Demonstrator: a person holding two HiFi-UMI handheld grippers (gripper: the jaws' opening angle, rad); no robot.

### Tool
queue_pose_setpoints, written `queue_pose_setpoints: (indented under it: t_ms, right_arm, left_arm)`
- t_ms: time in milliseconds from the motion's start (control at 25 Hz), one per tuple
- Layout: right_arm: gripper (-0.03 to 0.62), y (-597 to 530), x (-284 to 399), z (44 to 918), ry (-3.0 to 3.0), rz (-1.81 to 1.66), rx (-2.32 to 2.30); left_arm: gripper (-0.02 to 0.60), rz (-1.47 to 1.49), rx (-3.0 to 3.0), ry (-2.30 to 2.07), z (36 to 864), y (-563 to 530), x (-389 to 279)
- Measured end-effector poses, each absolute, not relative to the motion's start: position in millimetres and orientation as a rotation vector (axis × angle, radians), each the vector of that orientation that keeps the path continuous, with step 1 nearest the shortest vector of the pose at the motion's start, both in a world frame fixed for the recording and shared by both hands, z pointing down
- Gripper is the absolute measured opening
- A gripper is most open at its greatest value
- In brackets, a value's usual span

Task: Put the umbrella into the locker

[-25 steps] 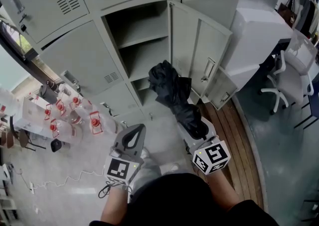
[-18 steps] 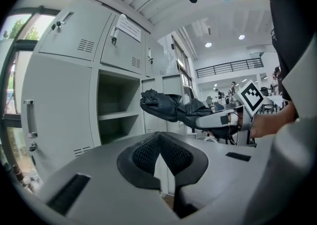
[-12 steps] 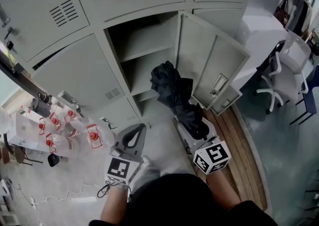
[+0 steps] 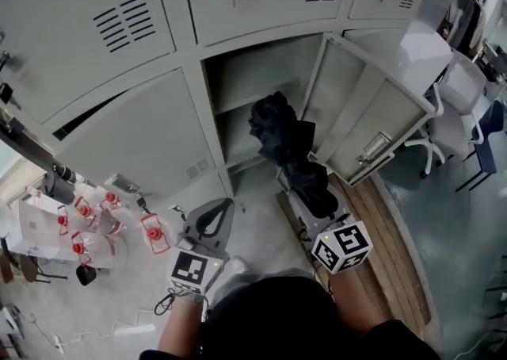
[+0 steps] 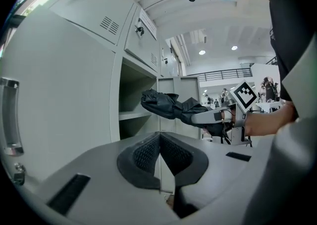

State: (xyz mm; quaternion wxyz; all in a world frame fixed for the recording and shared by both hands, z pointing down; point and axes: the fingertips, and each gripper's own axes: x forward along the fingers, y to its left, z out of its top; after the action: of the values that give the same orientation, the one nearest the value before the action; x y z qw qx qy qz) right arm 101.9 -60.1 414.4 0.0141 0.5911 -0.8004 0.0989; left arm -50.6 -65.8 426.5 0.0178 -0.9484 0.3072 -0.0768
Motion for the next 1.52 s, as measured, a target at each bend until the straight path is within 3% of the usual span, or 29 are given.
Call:
queue_pose_setpoints:
  t_ms: [480,1520]
  right_arm:
    - [0.210,-108,63,417,-2.410,0.295,1.868]
    - [0.216,-236,65,403,-2.449,0.255,1.604]
  left_arm:
    - [0.011,-0.220,-2.989,0.968,431,-105,-106]
    - [0.011,-0.265,-2.858,1.314,416,-147,-117]
